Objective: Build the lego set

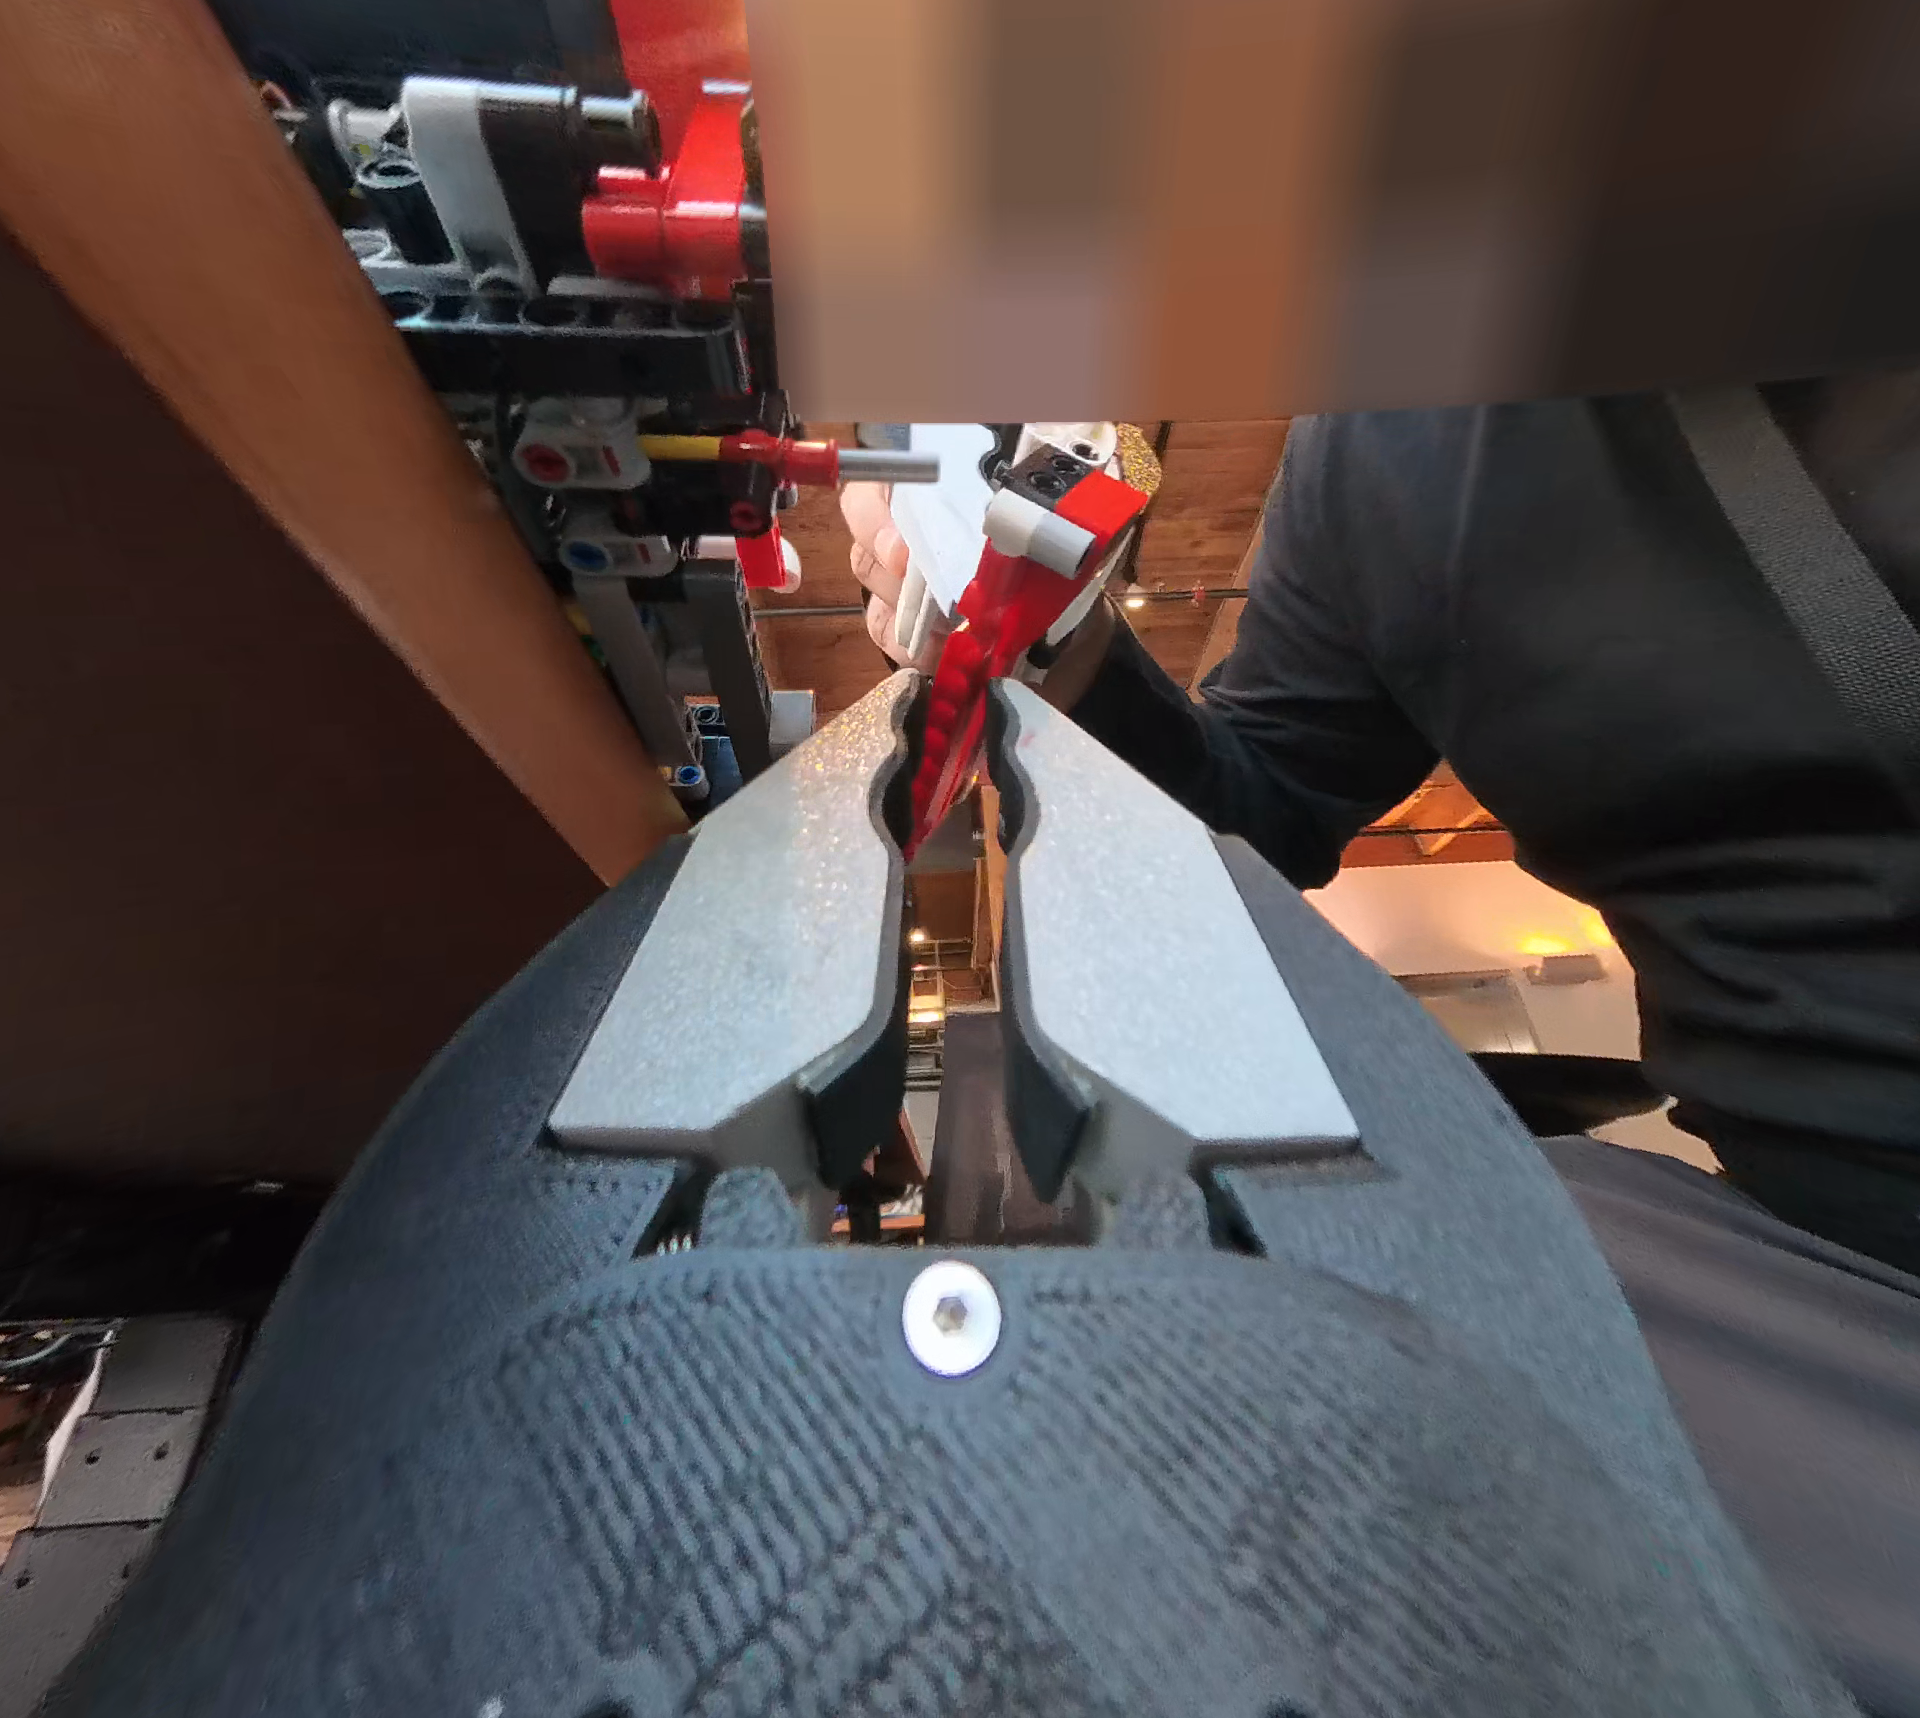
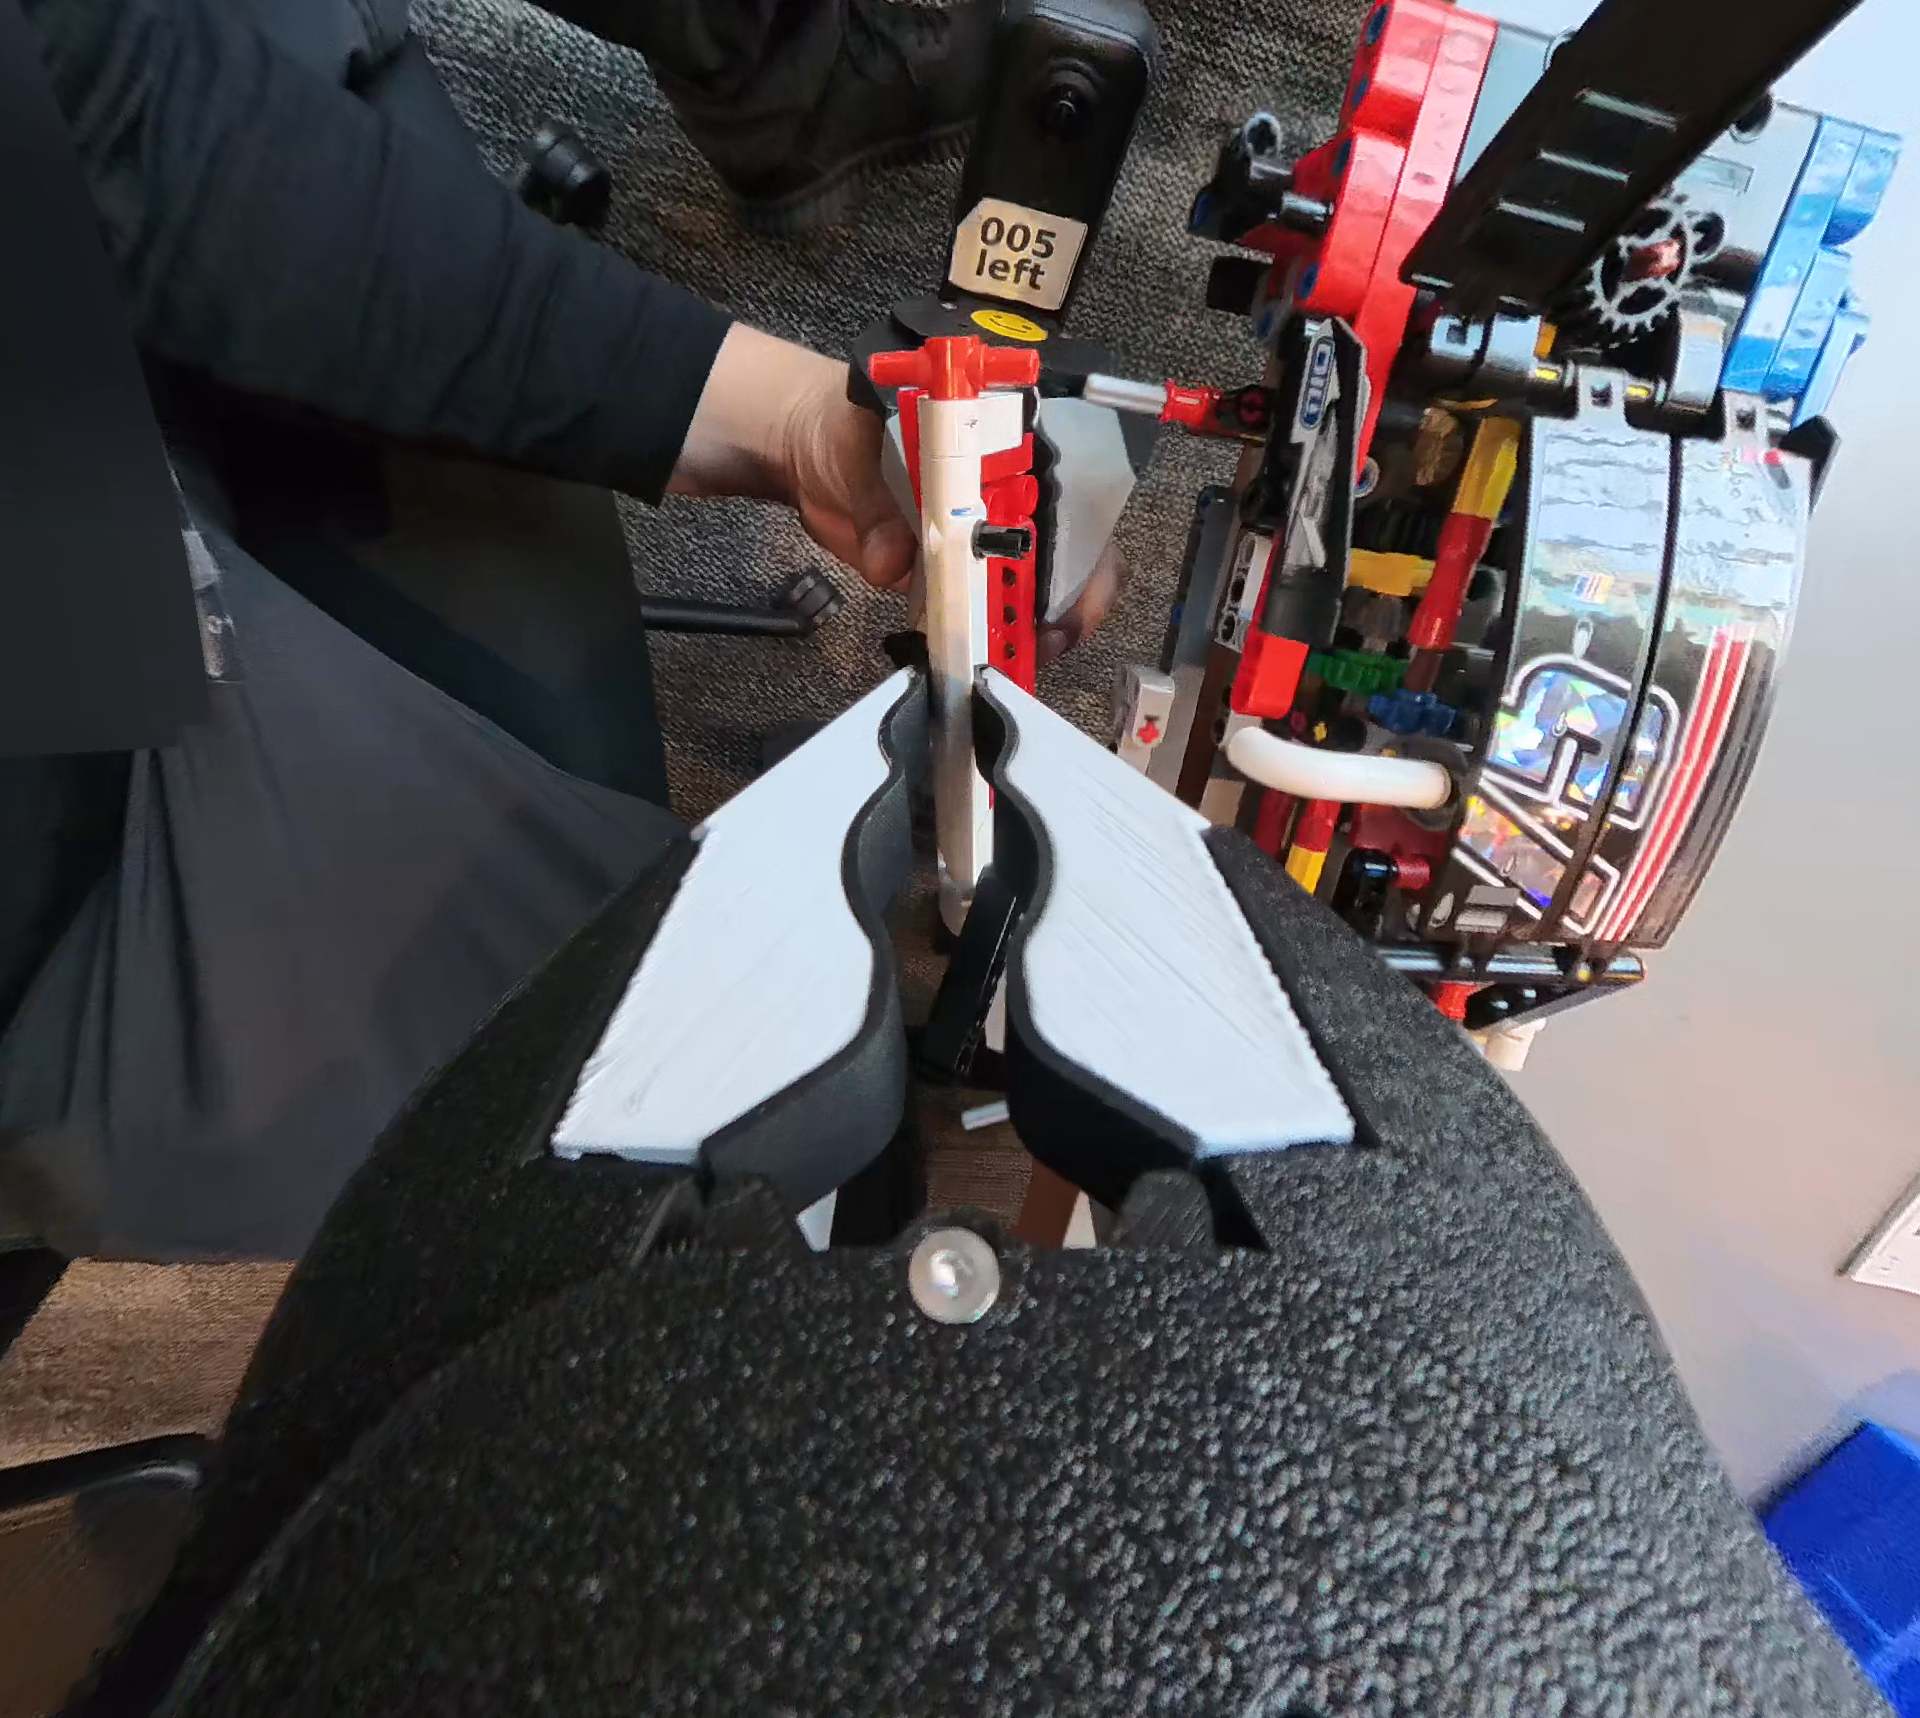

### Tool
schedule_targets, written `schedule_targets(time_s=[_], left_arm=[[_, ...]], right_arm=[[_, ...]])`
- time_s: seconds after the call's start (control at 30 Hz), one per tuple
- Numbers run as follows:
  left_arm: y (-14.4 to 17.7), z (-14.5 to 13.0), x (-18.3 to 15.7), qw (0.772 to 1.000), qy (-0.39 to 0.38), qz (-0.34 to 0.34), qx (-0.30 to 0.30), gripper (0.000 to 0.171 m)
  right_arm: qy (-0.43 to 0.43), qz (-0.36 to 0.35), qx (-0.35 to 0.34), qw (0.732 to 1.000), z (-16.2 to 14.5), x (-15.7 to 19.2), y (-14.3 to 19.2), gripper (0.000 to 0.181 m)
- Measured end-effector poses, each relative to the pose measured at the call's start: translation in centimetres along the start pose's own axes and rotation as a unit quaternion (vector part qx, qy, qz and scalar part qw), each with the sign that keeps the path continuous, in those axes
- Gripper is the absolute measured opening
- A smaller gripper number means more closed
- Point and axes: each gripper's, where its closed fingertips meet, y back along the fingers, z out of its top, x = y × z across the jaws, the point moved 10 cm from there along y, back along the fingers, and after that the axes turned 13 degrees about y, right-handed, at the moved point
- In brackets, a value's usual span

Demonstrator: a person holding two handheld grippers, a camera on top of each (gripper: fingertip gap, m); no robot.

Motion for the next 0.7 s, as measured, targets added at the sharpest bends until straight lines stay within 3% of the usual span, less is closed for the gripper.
schedule_targets(time_s=[0.17, 0.53, 0.7], left_arm=[[-0.3, 0.9, -0.3, 1.000, -0.004, -0.003, 0.010, 0.017], [-0.6, 0.5, -0.4, 1.000, 0.002, -0.001, -0.030, 0.013], [-0.2, 0.3, -0.3, 0.998, 0.003, -0.011, -0.057, 0.006]], right_arm=[[-0.025, 0.008, -0.007, 1.000, -0.1, -0.6, -0.1, 0.004], [-0.077, 0.019, -0.045, 0.996, -0.6, -0.9, -0.1, 0.006], [-0.076, -0.016, -0.043, 0.996, -0.6, -1.3, -0.3, 0.015]])
